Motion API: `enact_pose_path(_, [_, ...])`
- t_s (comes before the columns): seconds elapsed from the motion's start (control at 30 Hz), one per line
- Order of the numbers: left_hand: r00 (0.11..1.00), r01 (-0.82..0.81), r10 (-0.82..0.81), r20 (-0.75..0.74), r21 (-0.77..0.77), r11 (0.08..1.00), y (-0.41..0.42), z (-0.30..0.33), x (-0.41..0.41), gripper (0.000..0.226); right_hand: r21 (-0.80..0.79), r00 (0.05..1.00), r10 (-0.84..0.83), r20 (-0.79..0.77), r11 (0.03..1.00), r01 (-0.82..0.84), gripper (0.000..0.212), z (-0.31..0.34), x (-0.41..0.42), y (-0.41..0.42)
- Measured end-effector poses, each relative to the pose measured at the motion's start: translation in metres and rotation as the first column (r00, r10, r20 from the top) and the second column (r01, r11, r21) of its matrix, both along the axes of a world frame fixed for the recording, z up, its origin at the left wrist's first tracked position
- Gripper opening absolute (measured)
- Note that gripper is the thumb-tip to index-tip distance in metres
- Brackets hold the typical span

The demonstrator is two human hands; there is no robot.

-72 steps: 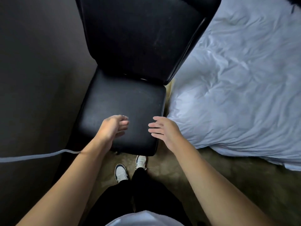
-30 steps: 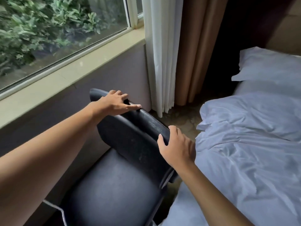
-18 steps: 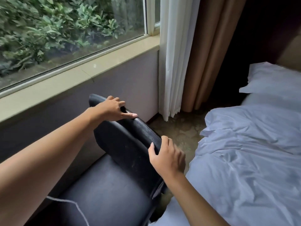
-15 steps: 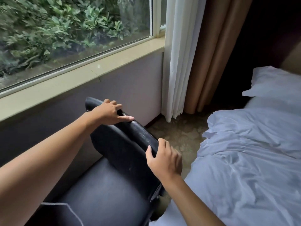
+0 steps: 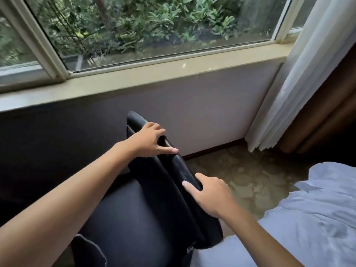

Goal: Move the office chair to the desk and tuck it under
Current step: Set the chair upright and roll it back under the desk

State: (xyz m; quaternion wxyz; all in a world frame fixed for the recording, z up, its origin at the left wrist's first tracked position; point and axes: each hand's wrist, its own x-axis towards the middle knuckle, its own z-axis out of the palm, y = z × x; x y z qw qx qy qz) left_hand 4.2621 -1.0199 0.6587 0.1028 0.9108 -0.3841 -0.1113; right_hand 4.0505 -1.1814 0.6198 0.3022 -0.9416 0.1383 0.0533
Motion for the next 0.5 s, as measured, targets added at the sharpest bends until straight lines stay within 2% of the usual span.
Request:
enact_pose_path(0.07, [1.0, -0.026, 0.026, -0.003, -0.016, 1.0, 0.018, -0.001, -0.013, 0.092, 0.25, 0.999, 0.023, -0.024, 0.968, -0.016, 0.041, -0.007, -0.011, 0.025])
enact_pose_path(0.1, [0.999, -0.042, 0.042, -0.001, -0.03, 0.999, 0.029, -0.002, -0.02, 0.089, 0.366, 0.998, 0.043, -0.052, 0.931, -0.021, 0.045, -0.009, -0.018, 0.038])
enact_pose_path(0.17, [0.997, -0.077, 0.075, -0.02, -0.084, 0.994, 0.046, -0.001, -0.035, 0.082, 0.486, 0.992, 0.1, -0.08, 0.873, -0.05, 0.059, -0.013, -0.027, 0.056])
enact_pose_path(0.27, [0.995, -0.102, 0.1, -0.021, -0.132, 0.986, 0.077, -0.007, -0.069, 0.071, 0.506, 0.969, 0.218, -0.119, 0.853, -0.13, 0.069, -0.012, -0.052, 0.091])
enact_pose_path(0.4, [0.992, -0.126, 0.129, 0.002, -0.215, 0.969, 0.111, -0.011, -0.121, 0.033, 0.416, 0.898, 0.397, -0.187, 0.861, -0.293, 0.069, -0.006, -0.093, 0.124])
enact_pose_path(0.47, [0.988, -0.152, 0.152, -0.02, -0.27, 0.951, 0.127, -0.01, -0.152, 0.02, 0.393, 0.845, 0.481, -0.232, 0.841, -0.371, 0.08, 0.001, -0.103, 0.13])
enact_pose_path(0.5, [0.987, -0.163, 0.159, -0.036, -0.294, 0.942, 0.134, -0.011, -0.166, 0.016, 0.392, 0.835, 0.502, -0.223, 0.831, -0.395, 0.076, 0.005, -0.106, 0.13])
